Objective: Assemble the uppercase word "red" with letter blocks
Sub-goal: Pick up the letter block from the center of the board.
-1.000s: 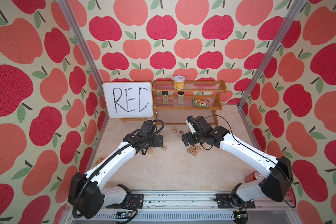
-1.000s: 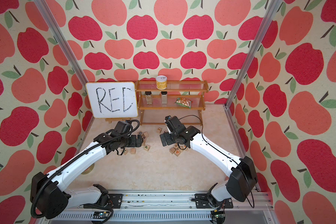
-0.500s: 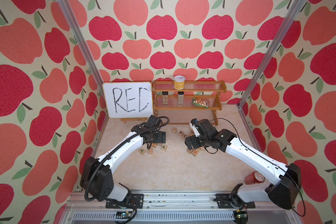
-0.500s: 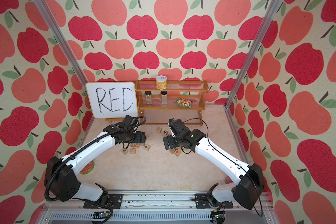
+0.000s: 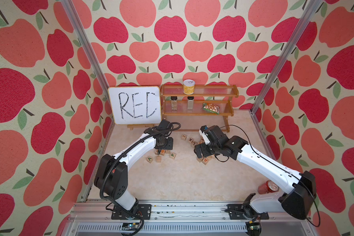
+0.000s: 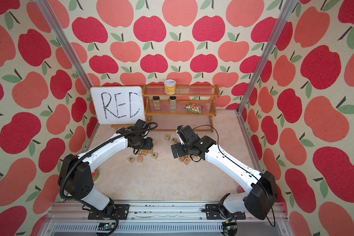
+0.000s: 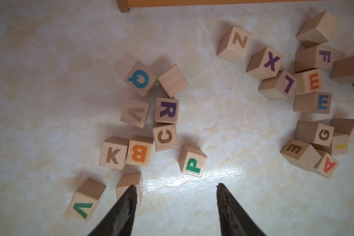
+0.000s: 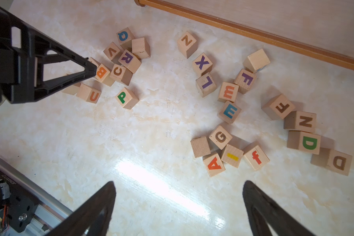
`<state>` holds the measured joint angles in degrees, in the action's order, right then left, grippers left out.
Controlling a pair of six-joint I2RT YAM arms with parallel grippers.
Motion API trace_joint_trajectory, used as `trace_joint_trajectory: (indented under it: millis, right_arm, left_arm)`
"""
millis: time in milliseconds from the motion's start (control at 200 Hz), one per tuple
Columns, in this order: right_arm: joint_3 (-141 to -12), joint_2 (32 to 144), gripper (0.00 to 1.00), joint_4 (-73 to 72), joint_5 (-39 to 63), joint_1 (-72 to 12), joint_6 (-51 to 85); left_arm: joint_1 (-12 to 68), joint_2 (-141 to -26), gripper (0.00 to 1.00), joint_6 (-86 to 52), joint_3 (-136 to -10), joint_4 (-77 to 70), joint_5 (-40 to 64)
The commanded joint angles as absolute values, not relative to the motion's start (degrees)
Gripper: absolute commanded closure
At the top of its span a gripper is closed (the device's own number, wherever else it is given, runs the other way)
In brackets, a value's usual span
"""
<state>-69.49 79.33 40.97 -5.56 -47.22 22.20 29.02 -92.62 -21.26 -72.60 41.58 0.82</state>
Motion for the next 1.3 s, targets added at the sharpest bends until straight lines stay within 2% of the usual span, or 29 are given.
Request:
trace_joint_trajectory:
  millis: [0, 255, 335, 395, 460, 1291]
  right_arm:
    - [-71.8, 80.8, 0.01, 41.8, -3.8, -47.5, 22.7]
    - [-73.2, 82.8, 0.01, 41.8, -4.3, -47.6, 21.8]
    - [-73.7, 83.6, 0.01, 42.2, -4.5, -47.5, 21.6]
    - [-74.2, 84.4, 0.01, 42.3, -4.6, -47.5, 21.4]
    - [-74.7, 84.9, 0.01, 42.4, -4.6, -47.4, 21.3]
    - [-75.0, 87.3, 0.01, 42.0, -1.6, -42.0, 21.6]
  left_arm:
    - [27.7, -94.6, 0.38, -20.2, -74.8, 41.6, 2.8]
    - [25.9, -99.5, 0.38, -19.3, -76.6, 40.6, 5.1]
    - [25.6, -101.0, 0.41, -18.8, -77.4, 40.4, 5.7]
    - [25.6, -102.2, 0.49, -18.2, -78.2, 40.3, 6.5]
    - [25.5, -103.3, 0.51, -17.7, -79.1, 40.2, 6.8]
    - [23.9, -113.3, 0.49, -15.0, -85.2, 39.8, 8.7]
